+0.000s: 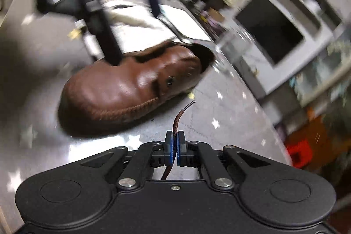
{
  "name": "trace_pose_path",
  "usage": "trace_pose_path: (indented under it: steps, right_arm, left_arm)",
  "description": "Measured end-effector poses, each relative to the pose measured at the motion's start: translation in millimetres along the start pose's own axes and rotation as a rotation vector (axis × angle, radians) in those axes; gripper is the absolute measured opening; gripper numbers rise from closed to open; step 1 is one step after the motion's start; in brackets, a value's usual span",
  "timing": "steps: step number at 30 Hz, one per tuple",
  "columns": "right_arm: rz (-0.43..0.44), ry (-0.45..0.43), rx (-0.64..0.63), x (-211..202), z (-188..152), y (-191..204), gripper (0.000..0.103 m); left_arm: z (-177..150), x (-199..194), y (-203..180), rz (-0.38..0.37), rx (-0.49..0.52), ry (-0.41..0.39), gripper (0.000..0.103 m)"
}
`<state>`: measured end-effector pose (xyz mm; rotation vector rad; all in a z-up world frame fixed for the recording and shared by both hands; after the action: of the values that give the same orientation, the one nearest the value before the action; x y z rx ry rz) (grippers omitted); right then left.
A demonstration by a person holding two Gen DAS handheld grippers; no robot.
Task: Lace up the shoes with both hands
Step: 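Lift the lace with the right gripper while the left gripper grasps the shoe's eyelet flap, then hold the shoe flap with the left gripper and bring the lace tip toward the eyelet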
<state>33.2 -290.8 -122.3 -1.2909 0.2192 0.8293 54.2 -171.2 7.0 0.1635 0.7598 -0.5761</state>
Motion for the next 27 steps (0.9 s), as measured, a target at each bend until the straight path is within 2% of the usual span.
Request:
trace_pose_path:
  steps: [4, 9, 14, 16, 18, 27]
  right_arm:
    - [-0.012, -0.007, -0.147, -3, 3, 7, 0.003]
    - [-0.008, -0.008, -0.273, -1, 5, 15, 0.003]
    - [-0.005, -0.005, -0.410, 8, 6, 20, 0.003]
    - [-0.003, -0.005, -0.448, 12, 7, 21, 0.003]
    - [-0.005, -0.002, -0.484, 15, 7, 22, 0.003]
    - [0.022, 0.009, -0.554, 35, 7, 21, 0.003]
  left_arm:
    - [3, 11, 0, -0.033, 0.050, 0.042, 0.091]
    - [5, 21, 0, -0.077, 0.106, 0.090, 0.079]
    - [10, 31, 7, -0.102, 0.198, 0.131, 0.075]
    - [11, 37, 11, -0.118, 0.209, 0.151, 0.072]
    - [11, 41, 14, -0.133, 0.211, 0.168, 0.064]
    - [12, 48, 24, -0.164, 0.260, 0.187, 0.052]
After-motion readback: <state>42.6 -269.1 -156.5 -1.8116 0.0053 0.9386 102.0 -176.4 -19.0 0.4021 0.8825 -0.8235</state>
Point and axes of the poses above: each gripper's, at about its wrist camera, not at the fingertips, and x roughly the way its jaws point, y to its left, z to its top, the point moved 5 cm from there along x, roughly the way its jaws point, and after that the axes turned 15 degrees about -x, right-handed, at the moved point
